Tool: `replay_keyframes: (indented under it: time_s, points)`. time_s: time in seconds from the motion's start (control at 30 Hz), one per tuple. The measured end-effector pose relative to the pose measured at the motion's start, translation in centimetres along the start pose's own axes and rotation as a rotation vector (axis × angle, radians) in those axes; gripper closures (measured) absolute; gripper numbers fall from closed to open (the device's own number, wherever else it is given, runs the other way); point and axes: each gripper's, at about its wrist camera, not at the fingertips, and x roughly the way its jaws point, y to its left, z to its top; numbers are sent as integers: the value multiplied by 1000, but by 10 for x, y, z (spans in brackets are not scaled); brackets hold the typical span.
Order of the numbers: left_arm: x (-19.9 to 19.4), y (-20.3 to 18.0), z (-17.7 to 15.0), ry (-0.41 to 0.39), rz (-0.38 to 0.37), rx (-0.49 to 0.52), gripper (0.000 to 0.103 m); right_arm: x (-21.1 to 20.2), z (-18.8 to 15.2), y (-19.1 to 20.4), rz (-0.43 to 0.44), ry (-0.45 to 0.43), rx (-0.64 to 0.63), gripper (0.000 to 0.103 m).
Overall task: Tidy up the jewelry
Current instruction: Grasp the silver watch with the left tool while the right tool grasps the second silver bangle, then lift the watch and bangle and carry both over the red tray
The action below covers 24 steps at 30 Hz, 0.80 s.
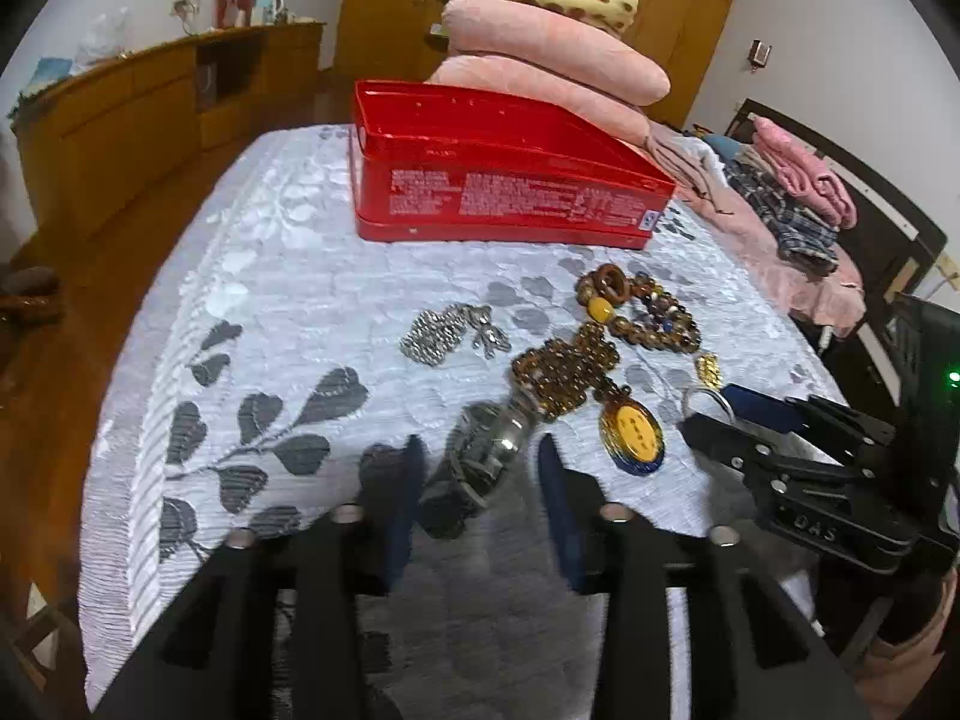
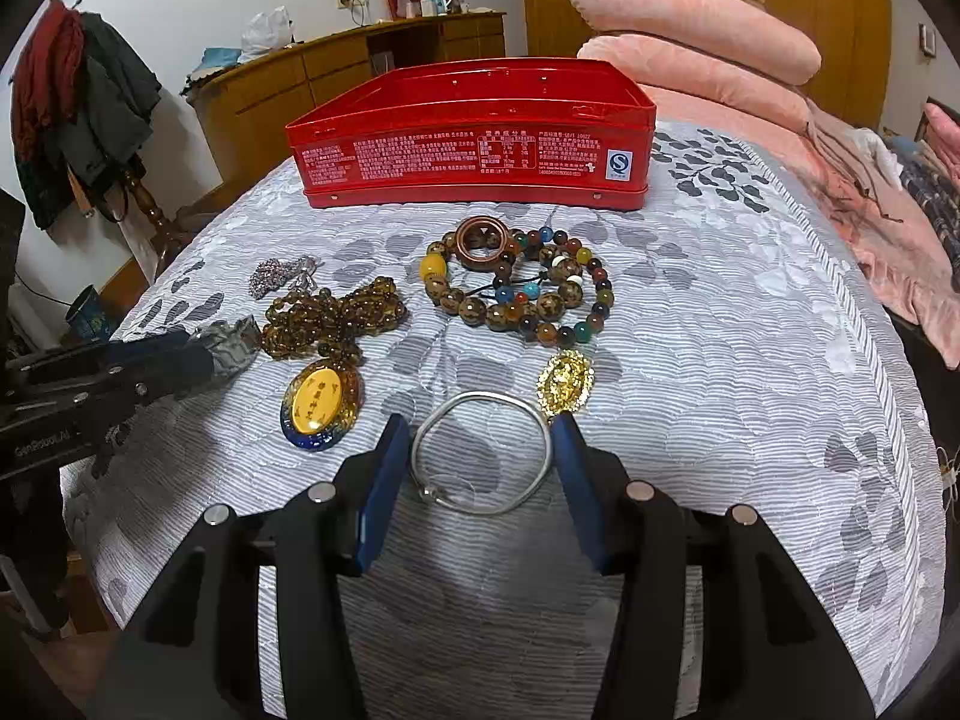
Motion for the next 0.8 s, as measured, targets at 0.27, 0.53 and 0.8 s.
replay_keyframes:
  time_s: [0.27,0.53,0.8]
  points:
    - [19,-8,5,6,47,52,56,0,0,-1,-1,-1,-1,55]
    - [13,-6,-2,-12,-1,17,77,-1,-1,2,-16,-6,-9,55]
    - [4,-7,-5,-23,9,-1,77,-11,-3,3,-29,-29,-10,56]
